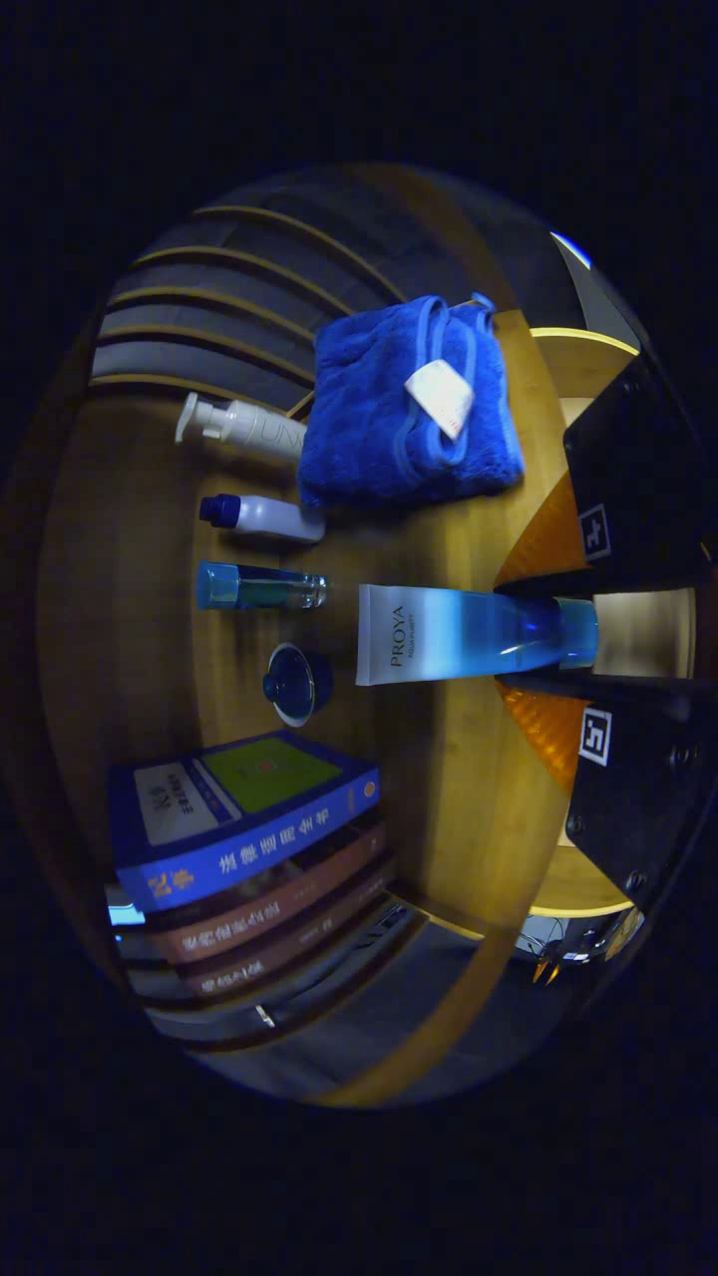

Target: Pull open the drawer, take out the items inside it, and place them on the countertop above the cabinet.

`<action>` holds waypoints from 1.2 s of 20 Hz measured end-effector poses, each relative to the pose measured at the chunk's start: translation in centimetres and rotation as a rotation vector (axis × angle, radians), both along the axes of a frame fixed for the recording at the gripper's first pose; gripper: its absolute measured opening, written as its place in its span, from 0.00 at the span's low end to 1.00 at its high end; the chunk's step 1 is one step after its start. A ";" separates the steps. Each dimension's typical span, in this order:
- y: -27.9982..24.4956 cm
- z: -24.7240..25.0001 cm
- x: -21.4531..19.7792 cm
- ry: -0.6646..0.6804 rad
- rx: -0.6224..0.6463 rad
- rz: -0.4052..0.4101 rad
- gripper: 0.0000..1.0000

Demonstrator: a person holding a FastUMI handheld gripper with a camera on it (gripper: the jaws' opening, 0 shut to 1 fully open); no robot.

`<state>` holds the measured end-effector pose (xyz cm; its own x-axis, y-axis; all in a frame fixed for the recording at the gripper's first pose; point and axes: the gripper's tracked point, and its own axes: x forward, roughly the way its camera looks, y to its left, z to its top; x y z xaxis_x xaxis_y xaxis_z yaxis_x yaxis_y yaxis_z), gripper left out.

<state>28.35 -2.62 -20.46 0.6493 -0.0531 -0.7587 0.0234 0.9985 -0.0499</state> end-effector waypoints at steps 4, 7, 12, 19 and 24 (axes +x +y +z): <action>0.2 -1.2 0.7 0.044 -0.003 -0.004 0.39; -0.1 -1.6 0.8 0.059 0.012 -0.018 0.39; -0.2 -1.6 1.3 0.030 0.053 -0.029 0.81; -0.1 1.5 -0.5 -0.061 0.067 -0.024 1.00; 0.8 4.9 -4.0 -0.181 0.032 0.030 1.00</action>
